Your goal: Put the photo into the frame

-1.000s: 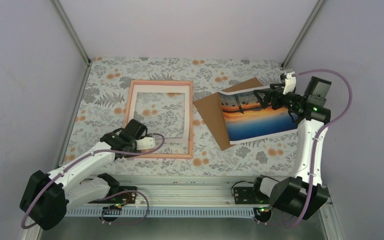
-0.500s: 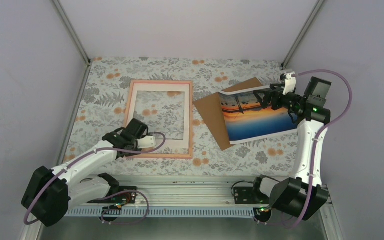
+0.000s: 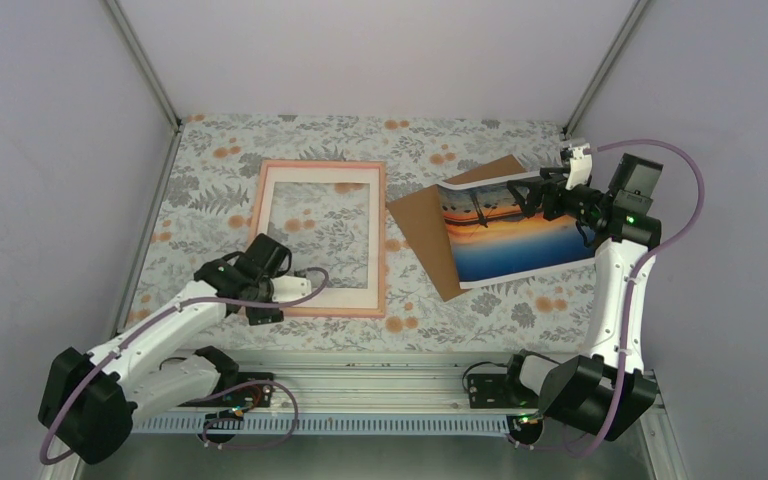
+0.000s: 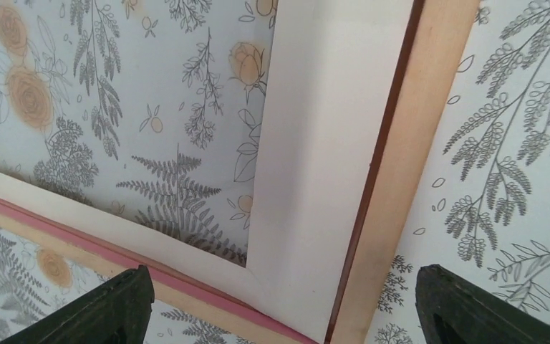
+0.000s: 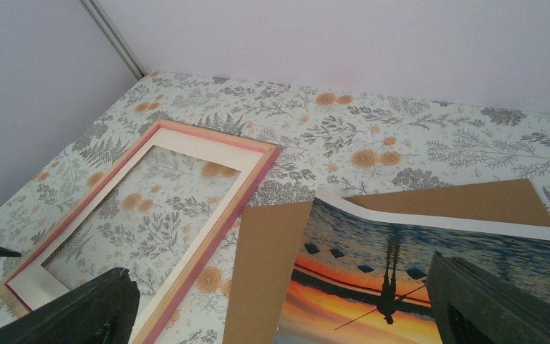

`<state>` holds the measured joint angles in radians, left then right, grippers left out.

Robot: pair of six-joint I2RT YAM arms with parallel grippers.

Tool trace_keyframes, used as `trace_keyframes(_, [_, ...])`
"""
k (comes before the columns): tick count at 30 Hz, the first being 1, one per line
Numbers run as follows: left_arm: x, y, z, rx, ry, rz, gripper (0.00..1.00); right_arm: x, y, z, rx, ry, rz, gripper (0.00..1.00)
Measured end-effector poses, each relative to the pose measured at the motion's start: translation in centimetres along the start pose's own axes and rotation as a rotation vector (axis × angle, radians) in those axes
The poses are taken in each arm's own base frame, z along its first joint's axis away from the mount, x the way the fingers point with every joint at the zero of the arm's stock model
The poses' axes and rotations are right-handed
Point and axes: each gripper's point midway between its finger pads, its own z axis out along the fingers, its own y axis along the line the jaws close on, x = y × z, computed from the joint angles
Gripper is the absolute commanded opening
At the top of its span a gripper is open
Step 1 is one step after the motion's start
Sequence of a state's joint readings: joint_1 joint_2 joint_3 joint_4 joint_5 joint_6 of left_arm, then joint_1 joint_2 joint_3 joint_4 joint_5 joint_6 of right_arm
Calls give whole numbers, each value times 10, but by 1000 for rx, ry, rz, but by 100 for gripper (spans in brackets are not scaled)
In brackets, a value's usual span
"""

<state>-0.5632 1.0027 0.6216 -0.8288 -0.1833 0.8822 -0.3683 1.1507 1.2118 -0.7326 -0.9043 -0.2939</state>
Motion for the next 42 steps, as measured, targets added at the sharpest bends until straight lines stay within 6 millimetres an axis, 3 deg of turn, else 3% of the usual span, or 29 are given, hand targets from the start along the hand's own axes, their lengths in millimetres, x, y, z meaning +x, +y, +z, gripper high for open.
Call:
trace_keyframes(3, [-1,6,-5,15,-18,-33,90,0,0,0,0,1,1,100])
trace_keyframes(7, [10,46,-6,-7,-6,-181,90,2,0,1,-1,2,3,100])
trace_keyframes(11, [20,120,-2,-44,-17,-390,94,5,-1,2,-3,8,11,100])
trace_keyframes(14, [34,194,5,-109,-56,-562,94,5,-1,2,-2,6,8,100])
trace_keyframes(17, [53,251,20,-163,-81,-697,94,5,-1,2,-2,6,8,100])
trace_keyframes(21, [67,299,50,-187,-108,-816,94,8,-3,4,-2,9,16,100])
trace_keyframes(30, [52,342,116,-139,-174,-942,93,12,-5,5,7,15,24,100])
trace_keyframes(37, [56,340,156,-102,-143,-991,94,13,-8,5,22,19,25,100])
trace_keyframes(42, [54,338,169,-97,-130,-993,94,13,-8,5,23,20,27,100])
